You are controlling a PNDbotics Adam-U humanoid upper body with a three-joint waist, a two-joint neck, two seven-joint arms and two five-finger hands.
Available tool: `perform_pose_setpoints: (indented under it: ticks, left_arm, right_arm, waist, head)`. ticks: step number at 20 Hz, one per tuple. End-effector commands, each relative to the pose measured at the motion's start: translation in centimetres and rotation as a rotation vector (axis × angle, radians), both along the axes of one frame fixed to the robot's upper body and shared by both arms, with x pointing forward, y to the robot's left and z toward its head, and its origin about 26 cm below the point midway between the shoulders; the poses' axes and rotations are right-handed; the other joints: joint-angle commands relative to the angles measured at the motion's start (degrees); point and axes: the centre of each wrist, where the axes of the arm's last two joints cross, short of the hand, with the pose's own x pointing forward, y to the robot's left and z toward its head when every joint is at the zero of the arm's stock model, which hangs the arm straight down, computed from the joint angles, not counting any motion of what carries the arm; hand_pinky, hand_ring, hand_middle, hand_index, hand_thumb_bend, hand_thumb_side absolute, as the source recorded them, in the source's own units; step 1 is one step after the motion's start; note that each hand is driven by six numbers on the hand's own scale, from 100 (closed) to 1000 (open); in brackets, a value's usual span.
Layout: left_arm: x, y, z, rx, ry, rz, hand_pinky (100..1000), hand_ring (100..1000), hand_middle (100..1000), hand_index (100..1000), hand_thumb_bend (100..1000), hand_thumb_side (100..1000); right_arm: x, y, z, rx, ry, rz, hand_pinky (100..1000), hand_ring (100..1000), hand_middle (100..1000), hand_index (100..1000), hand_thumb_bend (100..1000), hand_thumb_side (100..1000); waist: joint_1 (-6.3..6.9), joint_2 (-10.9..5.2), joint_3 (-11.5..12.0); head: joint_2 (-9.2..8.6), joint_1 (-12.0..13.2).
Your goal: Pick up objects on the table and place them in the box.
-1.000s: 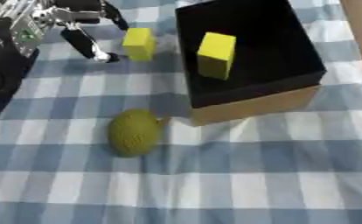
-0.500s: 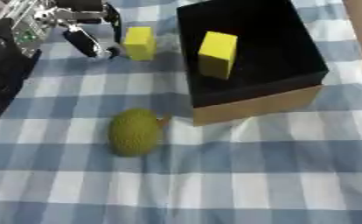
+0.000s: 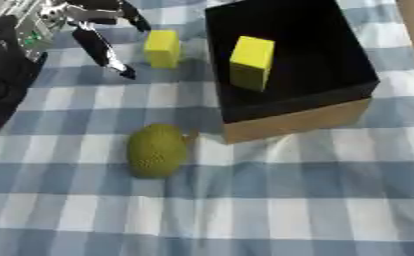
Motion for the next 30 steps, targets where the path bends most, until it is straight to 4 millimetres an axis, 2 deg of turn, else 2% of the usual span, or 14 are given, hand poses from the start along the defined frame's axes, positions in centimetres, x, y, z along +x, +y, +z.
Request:
perform_pose_setpoints:
  ticks: [1,12,15,18,19,21,24,30]
  left_arm:
    - [-0.4,0.3,2.1,-0.022,-0.056,-0.021,929,890,795,912,583,474]
    - [-0.4,-1.5,2.3,-0.049,-0.046,-0.065,924,885,787,901,534,470]
    - [-0.3,-1.6,2.1,-0.052,-0.046,-0.063,911,869,761,880,438,436]
    - [-0.3,-1.7,2.0,-0.076,-0.046,-0.065,886,819,682,795,314,395]
    - [-0.3,-1.7,2.0,-0.084,-0.047,-0.061,870,799,650,745,240,323]
    - [-0.3,-1.7,1.9,-0.107,-0.049,-0.052,854,775,615,691,187,295]
    - [-0.2,-1.7,1.7,-0.124,-0.041,-0.045,843,761,602,660,126,258]
    - [-0.4,-1.3,2.4,-0.148,-0.046,-0.050,836,751,592,650,100,225]
  right_arm:
    - [-0.1,-0.2,0.7,-0.018,-0.019,0.000,915,1000,408,877,100,470]
    - [0.1,0.1,1.1,-0.020,-0.028,0.014,917,1000,404,878,100,470]
    - [0.2,0.2,1.1,-0.020,-0.027,0.017,918,1000,402,879,100,470]
    - [0.2,0.2,1.0,-0.020,-0.023,0.018,919,1000,401,879,100,470]
    - [0.2,0.3,1.0,-0.020,-0.022,0.019,919,1000,401,879,100,470]
    - [0.2,0.3,1.0,-0.020,-0.021,0.019,919,1000,401,879,100,470]
    - [0.2,0.3,1.0,-0.021,-0.017,0.020,920,1000,400,880,100,470]
    - [0.0,0.1,0.6,-0.018,-0.003,0.012,921,1000,403,879,100,470]
  waist:
    - [-0.10,-1.02,-0.14]
    - [0.05,0.35,-0.18]
    - [0.09,0.71,-0.19]
    - [0.14,0.86,-0.17]
    - [0.15,0.87,-0.15]
    - [0.16,0.85,-0.18]
    - [0.15,0.70,-0.20]
    - [0.07,-0.45,0.30]
  head:
    - [-0.46,0.63]
    - [-1.04,1.87]
    - [-1.15,1.97]
    - [-1.00,1.72]
    - [-0.95,1.63]
    - [-0.88,1.60]
    - [-0.67,1.52]
    - [0.51,1.02]
